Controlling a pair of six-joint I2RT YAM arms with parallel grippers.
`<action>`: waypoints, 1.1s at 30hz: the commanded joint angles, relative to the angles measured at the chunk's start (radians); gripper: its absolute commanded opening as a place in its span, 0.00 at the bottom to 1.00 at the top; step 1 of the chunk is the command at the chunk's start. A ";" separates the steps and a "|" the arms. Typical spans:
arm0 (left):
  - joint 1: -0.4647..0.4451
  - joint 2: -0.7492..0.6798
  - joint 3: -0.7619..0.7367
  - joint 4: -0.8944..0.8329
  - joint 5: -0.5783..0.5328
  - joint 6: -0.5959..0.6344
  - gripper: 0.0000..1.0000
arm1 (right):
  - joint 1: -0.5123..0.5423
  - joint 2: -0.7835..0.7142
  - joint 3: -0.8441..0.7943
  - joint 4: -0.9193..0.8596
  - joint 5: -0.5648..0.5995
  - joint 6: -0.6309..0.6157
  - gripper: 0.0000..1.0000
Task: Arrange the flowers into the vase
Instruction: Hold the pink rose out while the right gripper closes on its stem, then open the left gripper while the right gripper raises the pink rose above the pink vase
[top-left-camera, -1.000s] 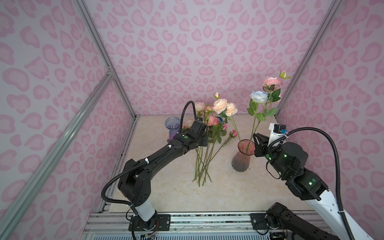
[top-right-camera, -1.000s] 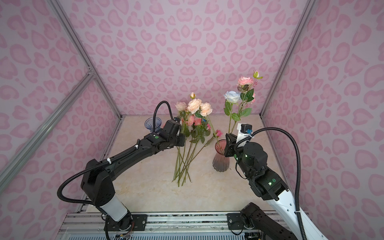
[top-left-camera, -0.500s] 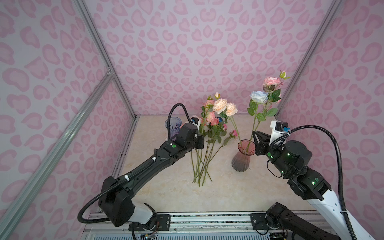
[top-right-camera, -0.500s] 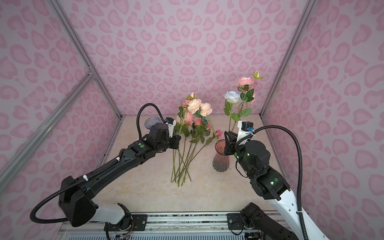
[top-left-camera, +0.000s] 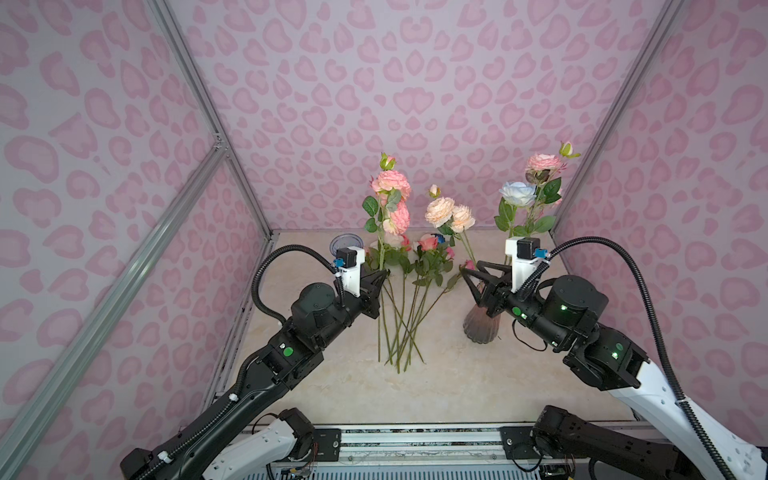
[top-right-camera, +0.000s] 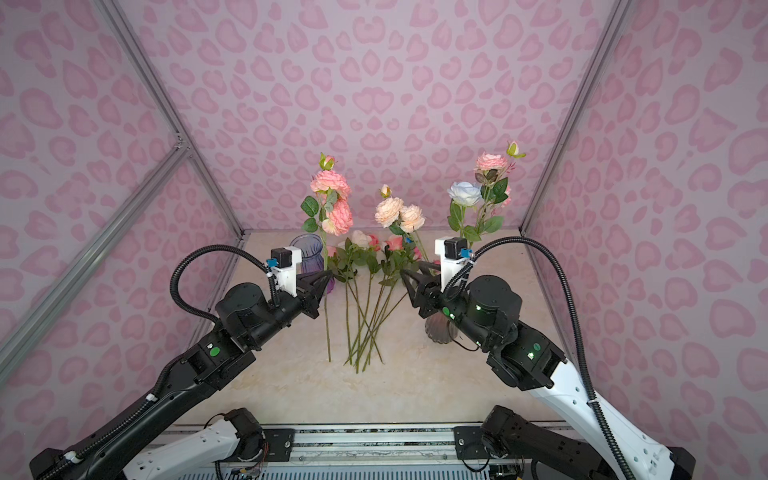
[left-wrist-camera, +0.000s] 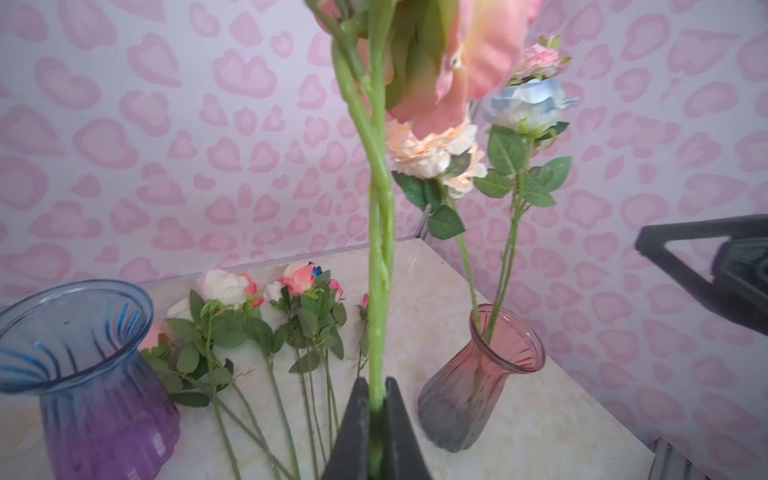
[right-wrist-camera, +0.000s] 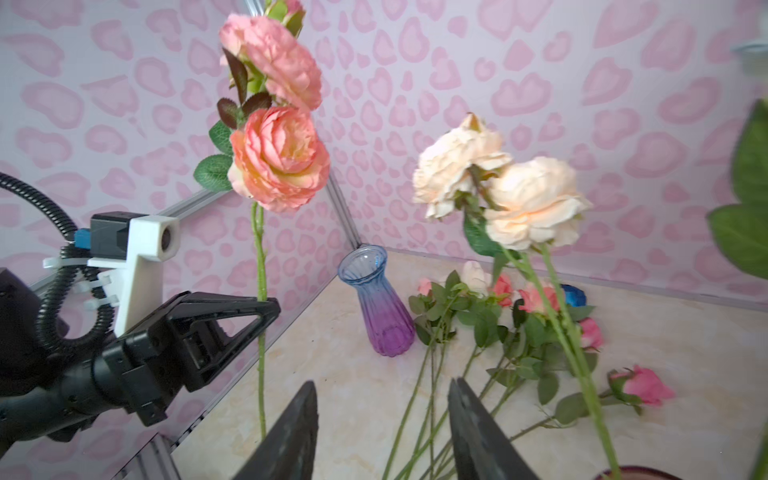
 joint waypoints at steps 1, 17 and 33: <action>-0.042 0.004 0.028 0.082 0.066 0.070 0.03 | 0.076 0.068 0.042 0.104 -0.019 0.006 0.54; -0.147 0.077 0.074 0.158 0.087 0.078 0.03 | 0.148 0.254 0.080 0.319 -0.040 0.125 0.30; -0.148 0.068 0.064 0.115 0.029 0.085 0.49 | 0.146 0.244 0.110 0.289 -0.019 0.103 0.04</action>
